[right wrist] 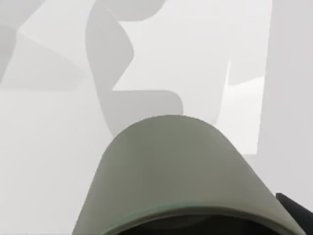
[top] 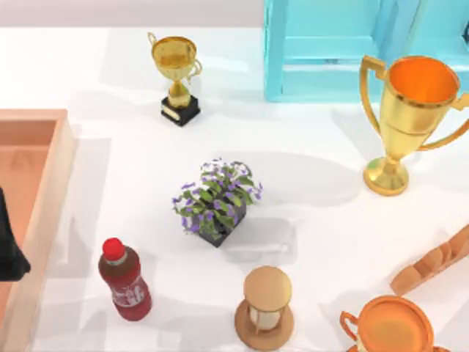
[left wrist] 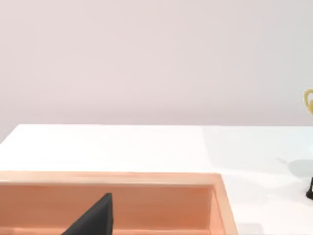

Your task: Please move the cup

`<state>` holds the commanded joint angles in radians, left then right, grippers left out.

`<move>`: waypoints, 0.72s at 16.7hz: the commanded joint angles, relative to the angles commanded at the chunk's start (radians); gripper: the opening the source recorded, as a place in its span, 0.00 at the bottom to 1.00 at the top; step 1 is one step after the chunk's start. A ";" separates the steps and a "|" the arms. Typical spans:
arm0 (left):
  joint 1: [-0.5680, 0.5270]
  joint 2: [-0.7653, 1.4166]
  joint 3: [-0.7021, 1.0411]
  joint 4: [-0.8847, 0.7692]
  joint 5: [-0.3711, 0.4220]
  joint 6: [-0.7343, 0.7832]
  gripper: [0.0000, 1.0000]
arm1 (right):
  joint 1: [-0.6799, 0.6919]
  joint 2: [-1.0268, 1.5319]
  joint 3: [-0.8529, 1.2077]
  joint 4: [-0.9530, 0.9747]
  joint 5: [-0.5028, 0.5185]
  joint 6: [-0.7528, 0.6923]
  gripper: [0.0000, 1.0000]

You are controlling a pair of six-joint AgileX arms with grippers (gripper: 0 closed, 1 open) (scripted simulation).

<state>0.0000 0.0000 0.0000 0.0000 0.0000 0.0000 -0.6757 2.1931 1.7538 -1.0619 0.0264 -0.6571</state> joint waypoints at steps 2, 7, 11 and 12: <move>0.000 0.000 0.000 0.000 0.000 0.000 1.00 | 0.002 0.012 -0.046 0.046 0.000 0.003 0.00; 0.000 0.000 0.000 0.000 0.000 0.000 1.00 | 0.002 0.016 -0.054 0.053 0.000 0.003 0.08; 0.000 0.000 0.000 0.000 0.000 0.000 1.00 | 0.002 0.016 -0.054 0.053 0.000 0.003 0.38; 0.000 0.000 0.000 0.000 0.000 0.000 1.00 | 0.002 0.016 -0.054 0.053 0.000 0.003 0.45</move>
<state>0.0000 0.0000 0.0000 0.0000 0.0000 0.0000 -0.6734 2.2096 1.6996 -1.0089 0.0264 -0.6537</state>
